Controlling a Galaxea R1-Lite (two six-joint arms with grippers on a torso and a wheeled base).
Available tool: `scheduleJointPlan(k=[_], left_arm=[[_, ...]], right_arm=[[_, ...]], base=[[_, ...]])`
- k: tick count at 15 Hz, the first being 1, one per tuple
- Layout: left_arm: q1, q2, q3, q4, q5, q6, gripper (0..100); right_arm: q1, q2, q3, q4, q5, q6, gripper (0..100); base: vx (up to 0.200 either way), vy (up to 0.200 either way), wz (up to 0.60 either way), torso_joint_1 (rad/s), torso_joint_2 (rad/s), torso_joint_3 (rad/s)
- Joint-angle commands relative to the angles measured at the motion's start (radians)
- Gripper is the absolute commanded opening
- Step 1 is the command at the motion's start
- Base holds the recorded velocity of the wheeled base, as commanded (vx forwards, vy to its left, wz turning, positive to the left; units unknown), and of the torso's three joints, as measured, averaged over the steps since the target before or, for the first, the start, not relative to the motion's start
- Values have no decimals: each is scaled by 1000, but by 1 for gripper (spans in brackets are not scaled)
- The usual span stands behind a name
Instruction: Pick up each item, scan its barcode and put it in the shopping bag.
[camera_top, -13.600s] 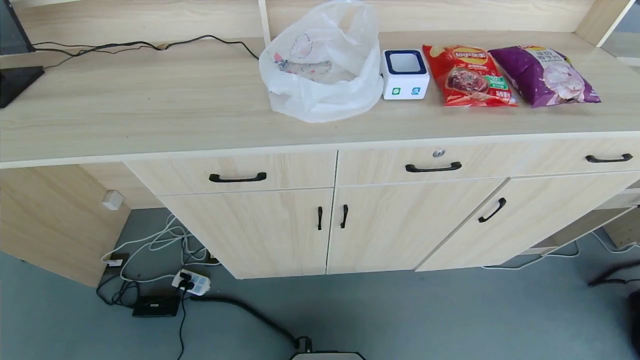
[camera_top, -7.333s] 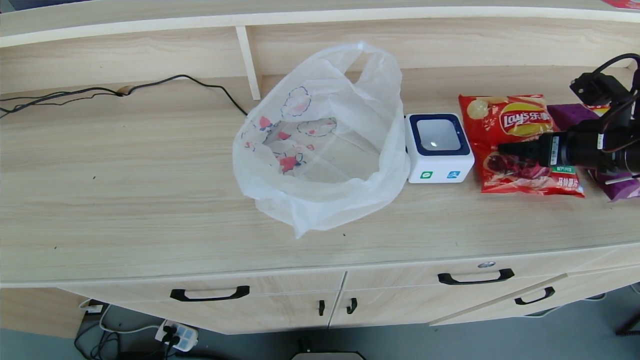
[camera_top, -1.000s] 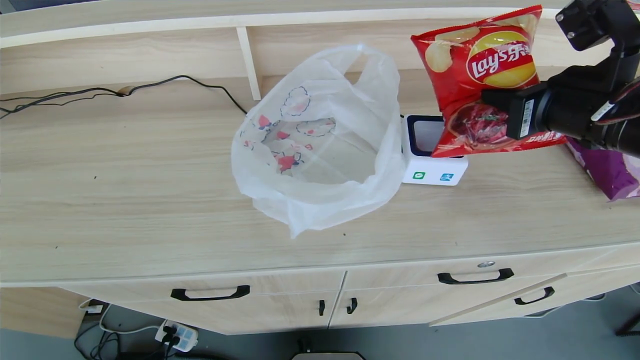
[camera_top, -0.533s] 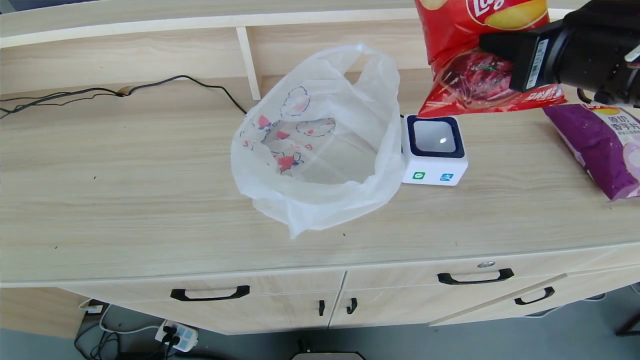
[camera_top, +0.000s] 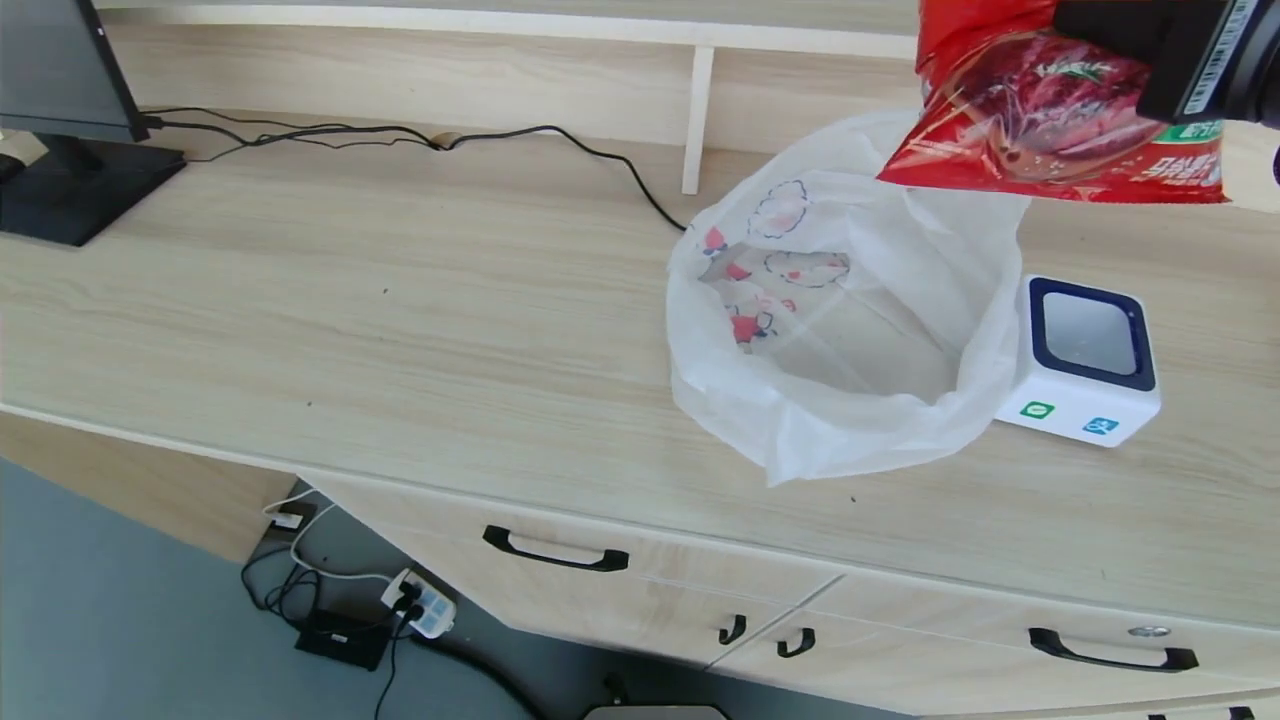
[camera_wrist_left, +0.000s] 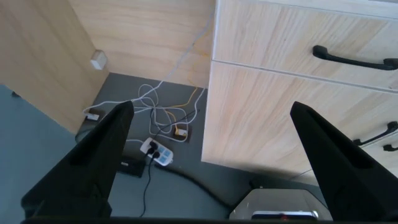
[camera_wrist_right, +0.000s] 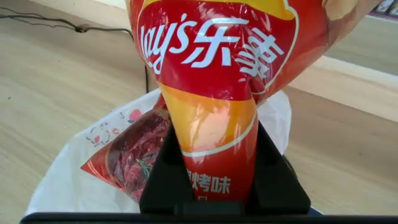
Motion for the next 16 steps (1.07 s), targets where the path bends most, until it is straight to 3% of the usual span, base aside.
scheduleJointPlan(k=[1, 5, 8, 13, 16], left_arm=[[-1, 2, 0, 0, 0, 0, 100], [-1, 0, 0, 0, 0, 2, 100], [0, 2, 0, -3, 0, 3, 100], [0, 2, 0, -3, 0, 6, 100], [0, 2, 0, -6, 0, 6, 100]], right_arm=[[-1, -37, 29, 0, -16, 66, 0], [50, 32, 20, -11, -62, 301, 0], [54, 54, 78, -13, -191, 457, 0], [53, 118, 134, -20, -209, 537, 0], [64, 205, 42, -36, -232, 640, 0]], base=[[0, 0, 0, 0, 0, 0], [0, 0, 0, 0, 0, 0], [0, 0, 0, 0, 0, 0], [0, 0, 0, 0, 0, 0], [0, 0, 0, 0, 0, 0]])
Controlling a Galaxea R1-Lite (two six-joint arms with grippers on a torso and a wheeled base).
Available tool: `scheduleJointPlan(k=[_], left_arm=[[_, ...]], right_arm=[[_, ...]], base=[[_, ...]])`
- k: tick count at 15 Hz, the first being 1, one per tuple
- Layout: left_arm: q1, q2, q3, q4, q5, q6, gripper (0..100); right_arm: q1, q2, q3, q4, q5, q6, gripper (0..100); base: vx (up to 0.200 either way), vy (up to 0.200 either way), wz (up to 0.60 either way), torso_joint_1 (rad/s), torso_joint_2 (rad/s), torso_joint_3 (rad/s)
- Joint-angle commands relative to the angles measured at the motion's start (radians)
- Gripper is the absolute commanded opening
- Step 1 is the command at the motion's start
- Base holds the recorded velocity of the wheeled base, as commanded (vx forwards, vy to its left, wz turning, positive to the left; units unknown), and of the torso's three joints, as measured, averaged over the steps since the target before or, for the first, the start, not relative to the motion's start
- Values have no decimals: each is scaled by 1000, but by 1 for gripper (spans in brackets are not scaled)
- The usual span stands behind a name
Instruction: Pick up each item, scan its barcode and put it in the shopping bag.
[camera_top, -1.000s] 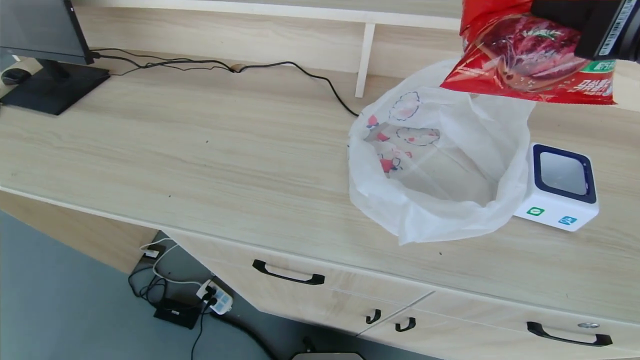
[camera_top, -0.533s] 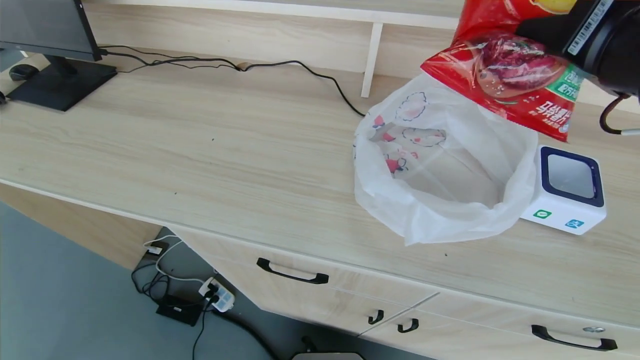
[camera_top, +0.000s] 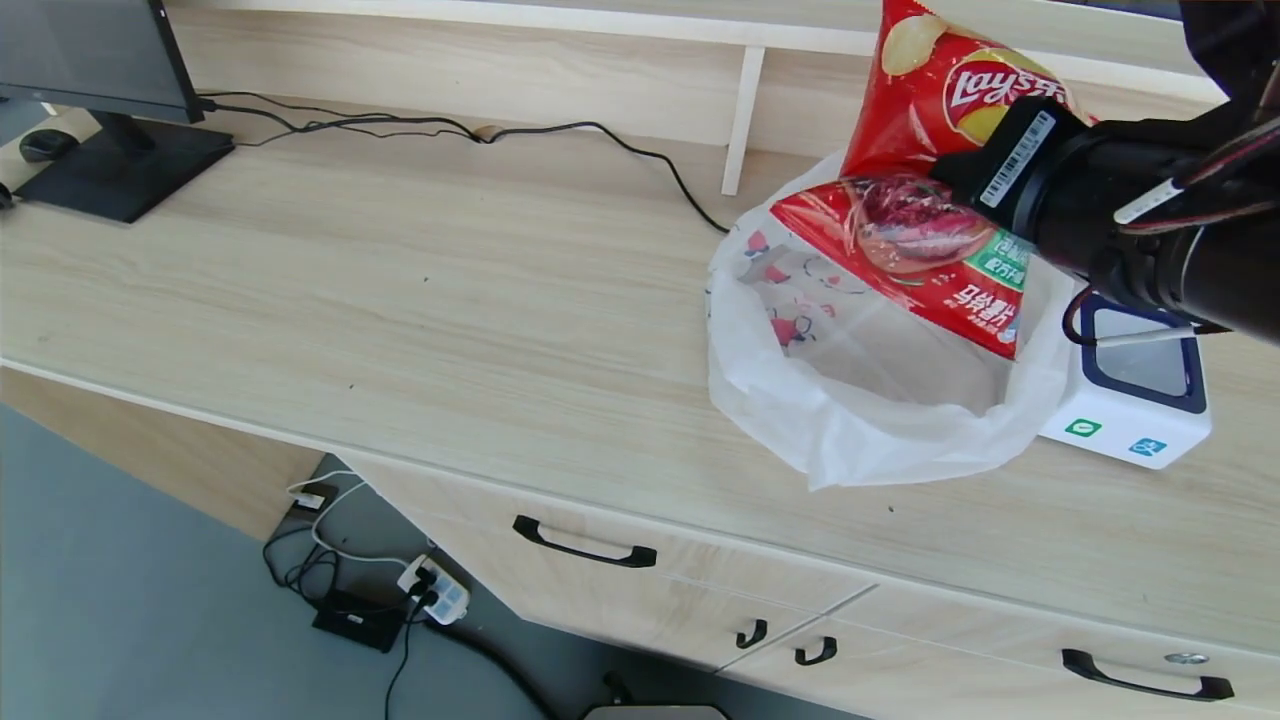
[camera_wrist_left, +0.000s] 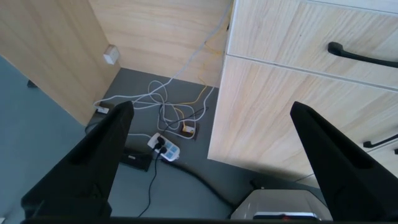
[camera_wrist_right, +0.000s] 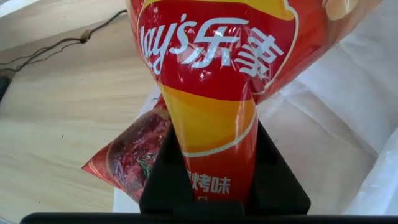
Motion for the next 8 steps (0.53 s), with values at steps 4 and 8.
scheduleJointPlan(k=[4, 8], left_arm=[[-1, 2, 0, -1, 0, 0, 100], [0, 2, 0, 1, 0, 0, 100]], right_arm=[[4, 100, -14, 0, -45, 55, 0], [-13, 121, 11, -3, -75, 101, 0]], base=[[0, 0, 0, 0, 0, 0], [0, 0, 0, 0, 0, 0]])
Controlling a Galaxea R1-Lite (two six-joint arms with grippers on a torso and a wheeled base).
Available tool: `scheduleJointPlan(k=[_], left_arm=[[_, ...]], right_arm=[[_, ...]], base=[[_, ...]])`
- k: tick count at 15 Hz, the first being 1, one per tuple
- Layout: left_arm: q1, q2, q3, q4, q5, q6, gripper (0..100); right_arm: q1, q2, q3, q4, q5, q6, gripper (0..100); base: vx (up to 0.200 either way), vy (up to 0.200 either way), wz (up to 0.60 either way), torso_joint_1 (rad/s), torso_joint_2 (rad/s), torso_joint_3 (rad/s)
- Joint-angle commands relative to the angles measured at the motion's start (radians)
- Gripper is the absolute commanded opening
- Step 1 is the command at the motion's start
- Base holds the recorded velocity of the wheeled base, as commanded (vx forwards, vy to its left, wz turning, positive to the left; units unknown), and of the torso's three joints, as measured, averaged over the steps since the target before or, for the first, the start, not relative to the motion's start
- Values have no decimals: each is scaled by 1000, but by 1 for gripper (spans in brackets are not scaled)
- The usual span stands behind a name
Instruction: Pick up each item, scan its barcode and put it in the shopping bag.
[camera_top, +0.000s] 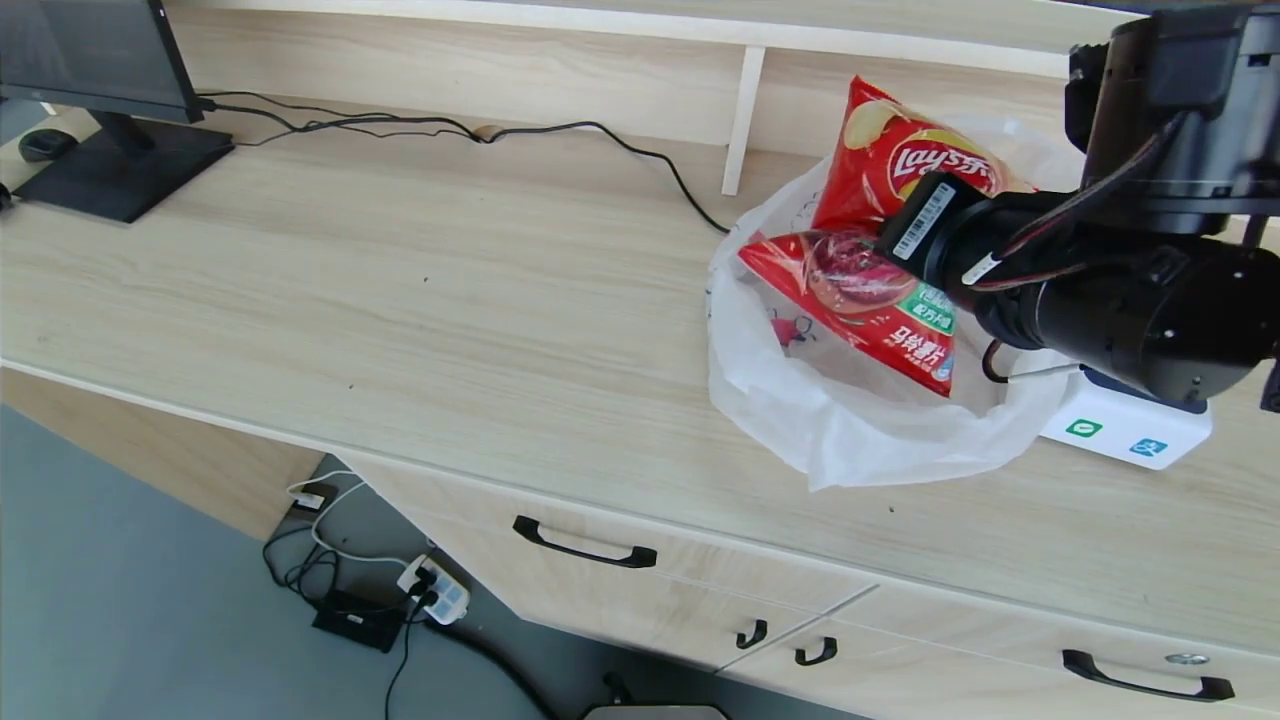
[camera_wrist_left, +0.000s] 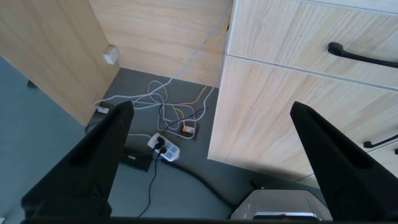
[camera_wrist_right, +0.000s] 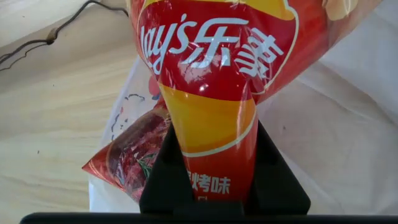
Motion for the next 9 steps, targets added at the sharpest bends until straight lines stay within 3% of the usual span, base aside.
scheduleJointPlan(k=[1, 7, 8, 9], left_arm=[[0, 2, 0, -1, 0, 0, 100], [-1, 2, 0, 0, 0, 0, 100], [-1, 2, 0, 0, 0, 0, 100], [-1, 2, 0, 0, 0, 0, 100]], right_arm=[[-21, 13, 23, -1, -1, 1, 0], [-36, 3, 92, -1, -2, -1, 0], [-36, 3, 92, -1, -2, -1, 100], [-36, 3, 88, -4, 1, 2, 100]], base=[[0, 0, 0, 0, 0, 0], [0, 0, 0, 0, 0, 0], [0, 0, 0, 0, 0, 0], [0, 0, 0, 0, 0, 0]])
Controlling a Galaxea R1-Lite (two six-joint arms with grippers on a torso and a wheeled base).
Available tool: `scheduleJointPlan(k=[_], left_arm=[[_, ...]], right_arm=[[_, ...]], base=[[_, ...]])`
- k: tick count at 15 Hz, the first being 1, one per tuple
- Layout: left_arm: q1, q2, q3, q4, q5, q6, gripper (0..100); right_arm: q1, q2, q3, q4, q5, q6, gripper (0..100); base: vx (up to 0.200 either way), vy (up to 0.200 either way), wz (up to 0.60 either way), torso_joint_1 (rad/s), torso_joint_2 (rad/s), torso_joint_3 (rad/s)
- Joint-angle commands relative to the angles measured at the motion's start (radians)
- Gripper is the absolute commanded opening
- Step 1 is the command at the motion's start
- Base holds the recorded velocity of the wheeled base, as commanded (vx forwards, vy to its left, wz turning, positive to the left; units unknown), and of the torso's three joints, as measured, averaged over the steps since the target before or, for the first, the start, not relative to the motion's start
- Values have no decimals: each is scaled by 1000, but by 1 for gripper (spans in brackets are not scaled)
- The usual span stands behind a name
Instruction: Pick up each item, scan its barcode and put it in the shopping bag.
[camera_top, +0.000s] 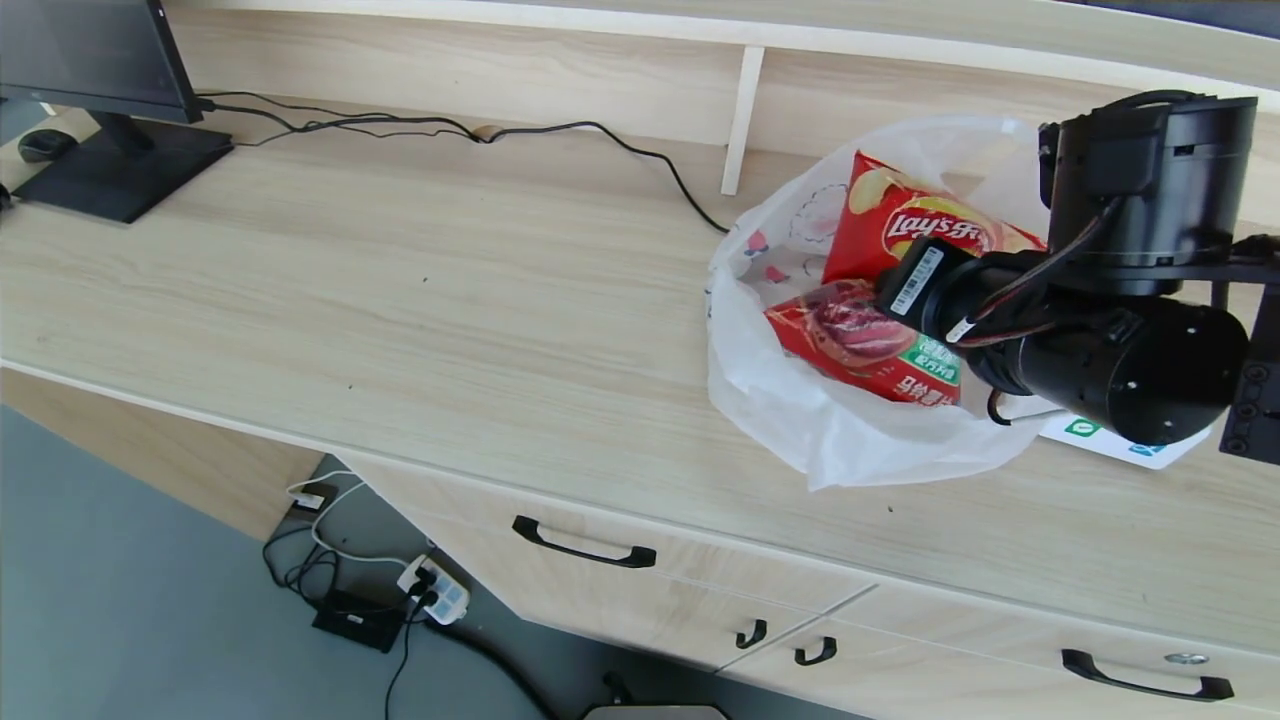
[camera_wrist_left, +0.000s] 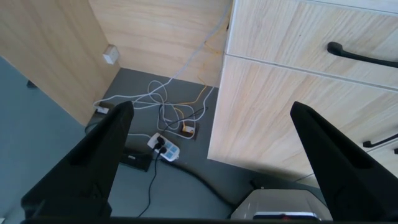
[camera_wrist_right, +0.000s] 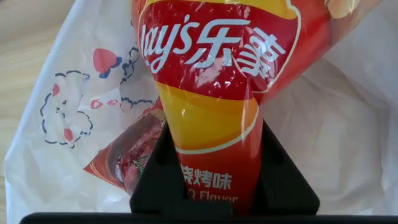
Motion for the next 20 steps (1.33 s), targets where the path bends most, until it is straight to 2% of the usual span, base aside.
scheduleJointPlan(k=[1, 3, 6, 8, 10, 11, 17, 20], left_arm=[[1, 2, 0, -2, 0, 0, 100], [0, 2, 0, -2, 0, 0, 100], [1, 2, 0, 0, 0, 0, 100], [1, 2, 0, 0, 0, -2, 100], [1, 2, 0, 3, 0, -5, 100], [1, 2, 0, 3, 0, -5, 100], [0, 2, 0, 3, 0, -3, 100], [1, 2, 0, 3, 0, -6, 100]], right_arm=[[0, -4, -2, -22, 1, -3, 100], [0, -9, 16, -71, -3, -17, 100], [5, -98, 97, -112, 0, -123, 100], [6, -208, 165, -258, 3, -362, 100], [34, -279, 248, -333, 34, -508, 100], [63, -306, 274, -339, 51, -519, 100], [69, -417, 472, -341, 98, -526, 100], [69, -428, 498, -341, 112, -529, 100]], base=[[0, 0, 0, 0, 0, 0], [0, 0, 0, 0, 0, 0], [0, 0, 0, 0, 0, 0], [0, 0, 0, 0, 0, 0], [0, 0, 0, 0, 0, 0], [0, 0, 0, 0, 0, 0], [0, 0, 0, 0, 0, 0], [0, 0, -600, 1, 2, 1]])
